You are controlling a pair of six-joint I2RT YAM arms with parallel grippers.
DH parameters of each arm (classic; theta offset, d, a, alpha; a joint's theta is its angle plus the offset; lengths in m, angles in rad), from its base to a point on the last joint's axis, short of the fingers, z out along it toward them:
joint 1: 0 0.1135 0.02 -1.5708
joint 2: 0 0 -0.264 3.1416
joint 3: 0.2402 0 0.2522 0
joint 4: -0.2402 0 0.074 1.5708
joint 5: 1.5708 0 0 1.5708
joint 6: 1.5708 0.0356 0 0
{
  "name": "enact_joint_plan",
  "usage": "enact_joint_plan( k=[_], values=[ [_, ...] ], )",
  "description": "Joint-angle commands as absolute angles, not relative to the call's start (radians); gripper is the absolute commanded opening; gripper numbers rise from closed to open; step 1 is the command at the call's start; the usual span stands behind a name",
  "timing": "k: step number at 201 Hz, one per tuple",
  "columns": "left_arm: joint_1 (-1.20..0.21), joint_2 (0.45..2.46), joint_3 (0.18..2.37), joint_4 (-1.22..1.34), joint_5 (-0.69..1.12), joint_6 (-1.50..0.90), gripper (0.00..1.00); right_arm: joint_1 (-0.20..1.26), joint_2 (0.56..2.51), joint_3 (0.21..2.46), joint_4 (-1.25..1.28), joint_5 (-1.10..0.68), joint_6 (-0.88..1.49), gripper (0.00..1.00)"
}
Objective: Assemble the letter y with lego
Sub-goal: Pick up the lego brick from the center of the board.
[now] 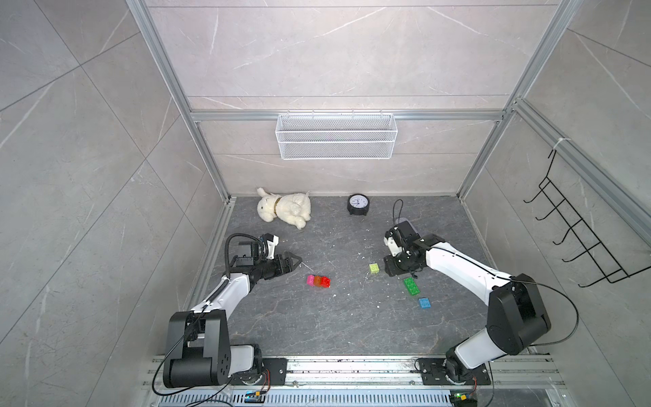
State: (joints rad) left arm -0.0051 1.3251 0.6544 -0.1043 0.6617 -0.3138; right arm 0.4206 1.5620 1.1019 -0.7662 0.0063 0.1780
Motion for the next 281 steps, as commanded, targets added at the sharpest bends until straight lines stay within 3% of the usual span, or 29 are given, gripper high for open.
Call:
enact_joint_plan(
  k=[1,89,190,226,281],
  values=[
    [-0.009,1.333,0.650,-0.092,0.676,-0.307,0.91,0.366,1.554,1.089,-0.914,0.087,0.240,0.52],
    [-0.010,1.325,0.660,-0.117,0.654,-0.279,0.91,0.288,1.751,1.160,-0.914,0.070,0.147,0.55],
    [-0.010,1.338,0.664,-0.119,0.647,-0.279,0.91,0.278,1.804,1.154,-0.920,0.025,0.148,0.43],
    [-0.005,1.342,0.673,-0.126,0.641,-0.271,0.91,0.282,1.742,1.159,-0.916,-0.023,0.114,0.38],
    [0.017,1.317,0.682,-0.149,0.620,-0.235,0.91,0.448,1.676,1.255,-0.956,-0.022,-0.067,0.38]
  ],
)
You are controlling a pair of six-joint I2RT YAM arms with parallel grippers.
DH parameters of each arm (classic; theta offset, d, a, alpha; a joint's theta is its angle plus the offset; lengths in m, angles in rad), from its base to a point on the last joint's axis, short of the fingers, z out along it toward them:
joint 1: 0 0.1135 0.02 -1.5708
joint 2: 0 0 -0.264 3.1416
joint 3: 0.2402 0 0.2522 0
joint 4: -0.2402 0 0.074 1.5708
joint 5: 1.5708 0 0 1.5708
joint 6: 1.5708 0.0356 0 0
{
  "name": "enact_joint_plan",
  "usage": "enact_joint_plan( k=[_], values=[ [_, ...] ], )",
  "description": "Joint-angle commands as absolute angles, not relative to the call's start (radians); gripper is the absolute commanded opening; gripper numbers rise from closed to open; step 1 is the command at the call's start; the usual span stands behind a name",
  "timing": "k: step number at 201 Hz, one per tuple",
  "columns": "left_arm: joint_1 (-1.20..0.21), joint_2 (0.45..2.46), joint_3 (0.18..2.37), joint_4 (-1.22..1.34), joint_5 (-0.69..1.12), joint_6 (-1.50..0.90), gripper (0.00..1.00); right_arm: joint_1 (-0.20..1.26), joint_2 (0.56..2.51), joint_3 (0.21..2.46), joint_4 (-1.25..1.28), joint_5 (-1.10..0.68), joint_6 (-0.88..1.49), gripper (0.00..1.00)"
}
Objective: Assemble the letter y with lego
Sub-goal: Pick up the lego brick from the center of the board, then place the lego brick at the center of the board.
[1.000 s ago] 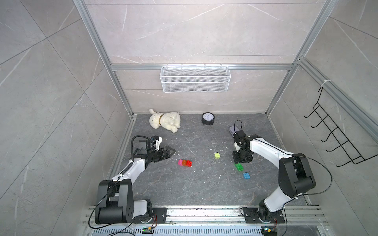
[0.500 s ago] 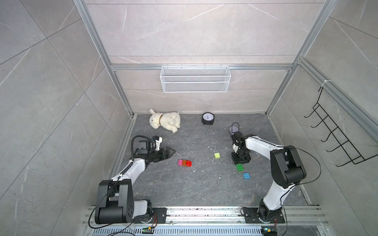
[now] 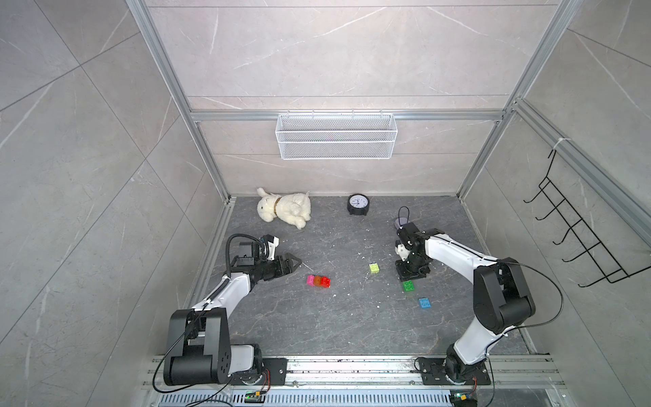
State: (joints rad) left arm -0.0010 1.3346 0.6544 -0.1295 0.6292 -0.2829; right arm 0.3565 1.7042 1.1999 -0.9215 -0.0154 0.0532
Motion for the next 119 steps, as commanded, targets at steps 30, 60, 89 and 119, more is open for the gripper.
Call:
enact_joint_plan(
  k=[30,60,89,119],
  values=[
    [0.064,1.307,0.689,-0.154,0.610,-0.242,0.91,0.588,1.688,1.281,-0.929,0.008,-0.239,0.36],
    [0.082,1.292,0.685,-0.155,0.610,-0.246,0.91,0.696,1.712,1.285,-0.899,-0.031,-0.411,0.36],
    [0.084,1.292,0.685,-0.155,0.615,-0.248,0.91,0.767,1.744,1.283,-0.919,-0.012,-0.542,0.35],
    [0.085,1.295,0.683,-0.153,0.616,-0.249,0.91,0.813,1.754,1.247,-0.914,-0.026,-0.682,0.34]
  ],
)
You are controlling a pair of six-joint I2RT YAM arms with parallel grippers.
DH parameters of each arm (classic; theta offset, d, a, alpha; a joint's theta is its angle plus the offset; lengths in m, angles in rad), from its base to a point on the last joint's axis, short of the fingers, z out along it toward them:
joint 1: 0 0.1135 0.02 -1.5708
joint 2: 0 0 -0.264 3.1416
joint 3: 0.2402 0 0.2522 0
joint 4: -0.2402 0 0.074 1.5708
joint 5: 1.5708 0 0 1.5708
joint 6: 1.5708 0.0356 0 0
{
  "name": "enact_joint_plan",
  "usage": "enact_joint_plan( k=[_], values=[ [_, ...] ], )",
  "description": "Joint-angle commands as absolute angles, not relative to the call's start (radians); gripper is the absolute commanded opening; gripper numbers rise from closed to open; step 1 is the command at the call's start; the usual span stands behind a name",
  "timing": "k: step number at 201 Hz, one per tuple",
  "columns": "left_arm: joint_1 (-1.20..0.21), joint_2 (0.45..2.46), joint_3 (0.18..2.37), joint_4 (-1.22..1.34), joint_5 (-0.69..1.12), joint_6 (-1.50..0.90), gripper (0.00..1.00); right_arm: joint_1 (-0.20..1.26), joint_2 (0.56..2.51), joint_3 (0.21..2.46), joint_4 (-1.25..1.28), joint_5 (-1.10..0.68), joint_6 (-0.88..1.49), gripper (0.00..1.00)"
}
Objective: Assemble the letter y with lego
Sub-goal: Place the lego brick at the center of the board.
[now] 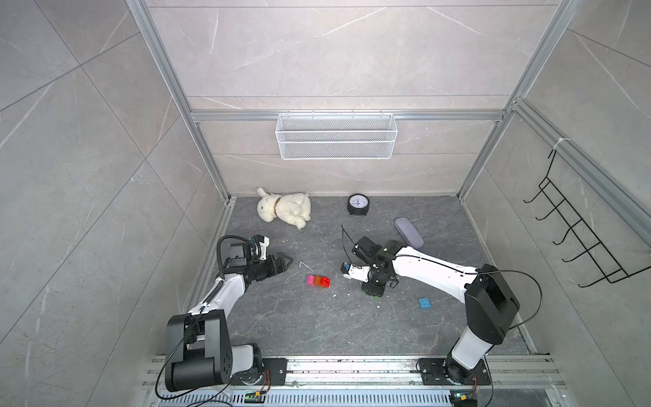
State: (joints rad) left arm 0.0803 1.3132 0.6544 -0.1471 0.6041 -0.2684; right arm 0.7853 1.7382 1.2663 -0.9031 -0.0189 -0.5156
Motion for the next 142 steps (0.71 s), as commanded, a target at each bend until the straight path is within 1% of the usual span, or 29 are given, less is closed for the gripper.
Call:
enact_joint_plan(
  k=[1,41,77,98,111,131,142],
  values=[
    [0.085,1.295,0.683,-0.152,0.615,-0.249,0.91,0.814,1.754,1.246,-0.913,-0.025,-0.686,0.34],
    [0.085,1.304,0.680,-0.145,0.623,-0.253,0.91,0.837,1.815,1.242,-0.934,0.010,-0.761,0.34],
    [0.086,1.307,0.678,-0.144,0.624,-0.254,0.91,0.841,1.861,1.246,-0.926,0.033,-0.770,0.36],
    [0.086,1.312,0.678,-0.143,0.623,-0.256,0.91,0.841,1.873,1.248,-0.924,0.035,-0.757,0.39],
    [0.086,1.310,0.678,-0.143,0.624,-0.257,0.91,0.840,1.873,1.247,-0.923,0.035,-0.738,0.43],
    [0.086,1.313,0.678,-0.144,0.623,-0.257,0.91,0.841,1.857,1.255,-0.923,0.030,-0.693,0.56],
    [0.086,1.315,0.678,-0.143,0.625,-0.258,0.91,0.839,1.840,1.268,-0.923,0.025,-0.656,0.60]
  ],
)
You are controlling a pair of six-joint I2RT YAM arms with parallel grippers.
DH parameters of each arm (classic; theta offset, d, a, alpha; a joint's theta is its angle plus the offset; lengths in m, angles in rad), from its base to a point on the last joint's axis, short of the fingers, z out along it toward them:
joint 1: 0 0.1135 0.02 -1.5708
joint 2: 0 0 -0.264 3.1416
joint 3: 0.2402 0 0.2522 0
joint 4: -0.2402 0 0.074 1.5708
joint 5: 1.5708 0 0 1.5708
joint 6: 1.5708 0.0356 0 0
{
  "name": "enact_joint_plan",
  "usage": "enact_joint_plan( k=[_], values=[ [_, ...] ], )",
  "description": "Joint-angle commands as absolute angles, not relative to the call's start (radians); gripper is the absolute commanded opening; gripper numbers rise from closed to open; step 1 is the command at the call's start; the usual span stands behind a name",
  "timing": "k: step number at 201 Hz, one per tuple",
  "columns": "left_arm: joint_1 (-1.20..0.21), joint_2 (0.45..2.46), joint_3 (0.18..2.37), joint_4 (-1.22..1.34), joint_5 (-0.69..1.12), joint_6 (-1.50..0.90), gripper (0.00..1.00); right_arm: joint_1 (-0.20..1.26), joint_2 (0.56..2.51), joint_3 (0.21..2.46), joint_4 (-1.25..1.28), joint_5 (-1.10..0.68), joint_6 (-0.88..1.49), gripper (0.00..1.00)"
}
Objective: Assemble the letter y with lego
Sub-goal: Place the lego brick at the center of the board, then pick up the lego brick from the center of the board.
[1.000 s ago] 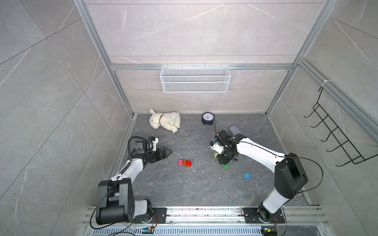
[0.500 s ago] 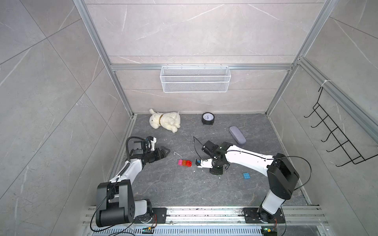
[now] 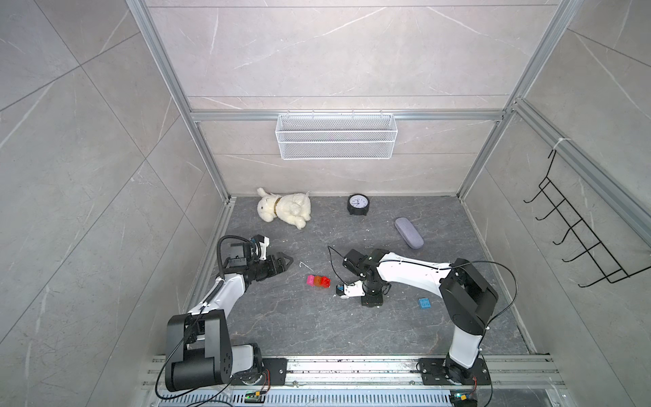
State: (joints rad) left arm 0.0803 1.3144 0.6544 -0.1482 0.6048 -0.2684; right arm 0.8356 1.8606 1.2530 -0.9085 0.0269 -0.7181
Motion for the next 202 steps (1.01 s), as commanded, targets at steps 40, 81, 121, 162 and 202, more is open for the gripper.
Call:
enact_joint_plan(
  k=[40,81,121,162,202],
  values=[
    [0.086,1.317,0.680,-0.141,0.628,-0.264,0.91,0.754,1.738,1.343,-0.885,-0.037,-0.360,0.61],
    [0.085,1.319,0.682,-0.139,0.630,-0.266,0.91,0.594,1.718,1.368,-0.839,-0.044,0.083,0.59],
    [0.085,1.315,0.681,-0.139,0.633,-0.268,0.91,0.529,1.833,1.440,-0.888,-0.039,0.277,0.58],
    [0.085,1.309,0.678,-0.140,0.632,-0.265,0.91,0.528,1.956,1.530,-0.917,-0.021,0.346,0.58],
    [0.085,1.308,0.678,-0.141,0.629,-0.262,0.91,0.528,2.035,1.594,-0.961,0.024,0.338,0.56]
  ],
)
